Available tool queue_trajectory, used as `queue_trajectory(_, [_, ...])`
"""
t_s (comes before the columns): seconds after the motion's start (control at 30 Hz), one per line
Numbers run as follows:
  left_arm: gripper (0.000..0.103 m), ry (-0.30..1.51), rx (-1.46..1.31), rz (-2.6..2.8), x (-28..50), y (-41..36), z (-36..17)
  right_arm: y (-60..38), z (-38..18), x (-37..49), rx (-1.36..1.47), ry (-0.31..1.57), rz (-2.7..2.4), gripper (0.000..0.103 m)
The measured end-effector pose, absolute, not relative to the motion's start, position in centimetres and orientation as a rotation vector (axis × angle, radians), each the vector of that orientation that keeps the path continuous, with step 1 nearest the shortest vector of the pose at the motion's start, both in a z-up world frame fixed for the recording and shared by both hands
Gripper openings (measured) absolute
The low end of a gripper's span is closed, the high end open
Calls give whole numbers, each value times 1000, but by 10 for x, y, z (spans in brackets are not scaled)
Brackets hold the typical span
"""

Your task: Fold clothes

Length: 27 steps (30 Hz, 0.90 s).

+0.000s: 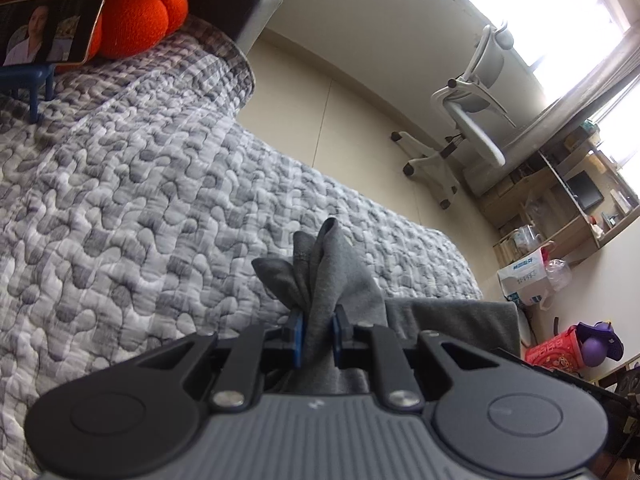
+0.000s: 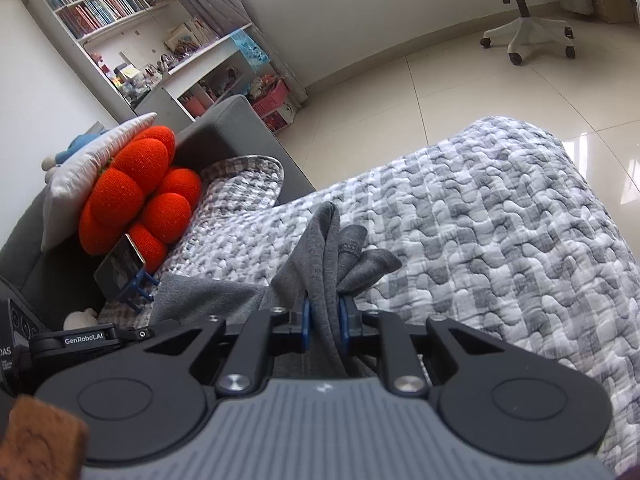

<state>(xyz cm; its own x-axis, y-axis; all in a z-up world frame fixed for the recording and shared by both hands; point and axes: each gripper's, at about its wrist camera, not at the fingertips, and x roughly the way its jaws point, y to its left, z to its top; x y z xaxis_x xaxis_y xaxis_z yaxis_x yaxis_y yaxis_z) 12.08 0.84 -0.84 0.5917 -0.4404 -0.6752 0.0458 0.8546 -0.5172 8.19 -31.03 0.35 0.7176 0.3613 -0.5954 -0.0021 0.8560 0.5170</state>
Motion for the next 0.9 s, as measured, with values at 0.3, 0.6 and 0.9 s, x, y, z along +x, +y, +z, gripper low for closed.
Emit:
queue_trajectory(0.3, [14, 930, -492, -292, 132, 15, -27, -328, -35, 97, 515, 808, 198, 23])
queue_trajectory(0.6, [33, 1000, -613, -364, 141, 31, -52, -346, -47, 92, 630, 848, 301, 63])
queue_trajectory(0.9, [37, 1018, -583, -405, 140, 20, -56, -353, -49, 91, 660, 842, 336, 63])
